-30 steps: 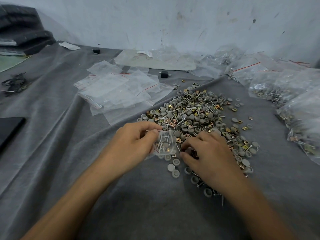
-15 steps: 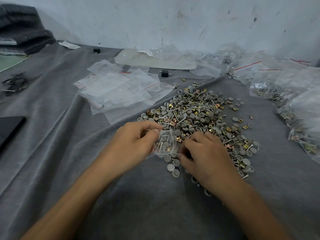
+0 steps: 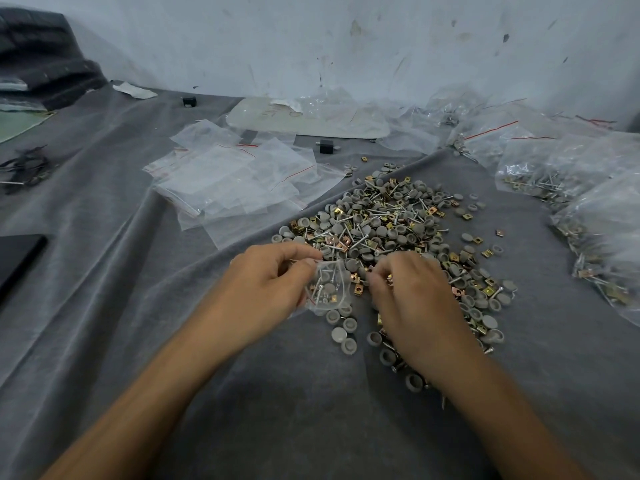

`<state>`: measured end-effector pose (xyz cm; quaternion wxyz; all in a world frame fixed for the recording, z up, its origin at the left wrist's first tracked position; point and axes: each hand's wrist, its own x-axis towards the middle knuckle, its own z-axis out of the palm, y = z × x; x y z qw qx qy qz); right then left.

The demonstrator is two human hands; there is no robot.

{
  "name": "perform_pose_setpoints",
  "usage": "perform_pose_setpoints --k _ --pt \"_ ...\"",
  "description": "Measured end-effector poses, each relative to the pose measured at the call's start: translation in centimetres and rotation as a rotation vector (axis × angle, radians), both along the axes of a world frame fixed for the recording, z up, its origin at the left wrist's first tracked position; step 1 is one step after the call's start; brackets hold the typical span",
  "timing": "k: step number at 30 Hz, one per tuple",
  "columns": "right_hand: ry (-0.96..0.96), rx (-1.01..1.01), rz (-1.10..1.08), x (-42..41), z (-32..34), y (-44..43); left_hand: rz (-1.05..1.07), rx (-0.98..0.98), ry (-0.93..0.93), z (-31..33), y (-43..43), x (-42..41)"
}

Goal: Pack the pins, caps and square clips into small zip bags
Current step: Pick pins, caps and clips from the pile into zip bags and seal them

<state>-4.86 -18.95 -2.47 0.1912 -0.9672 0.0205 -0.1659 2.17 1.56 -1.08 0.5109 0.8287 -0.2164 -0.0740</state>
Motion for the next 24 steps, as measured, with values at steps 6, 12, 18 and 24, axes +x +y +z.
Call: perform_pose_setpoints --k 6,12,18,24 --pt "-0.09 0.43 0.141 -0.8 1.2 -0.3 -0.007 0.001 0.004 0.0 -0.2 -0.1" --pt "-0.027 0.376 0.206 -0.7 0.5 0.8 -0.011 -0.006 0.016 0.0 -0.6 -0.4" --pt "-0.028 0.591 0.308 -0.8 0.5 0.8 -0.01 -0.007 -0.011 0.0 -0.7 -0.3" --pt "-0.109 0.608 0.207 -0.5 0.9 -1.0 0.018 -0.012 -0.031 0.3 -0.2 0.1"
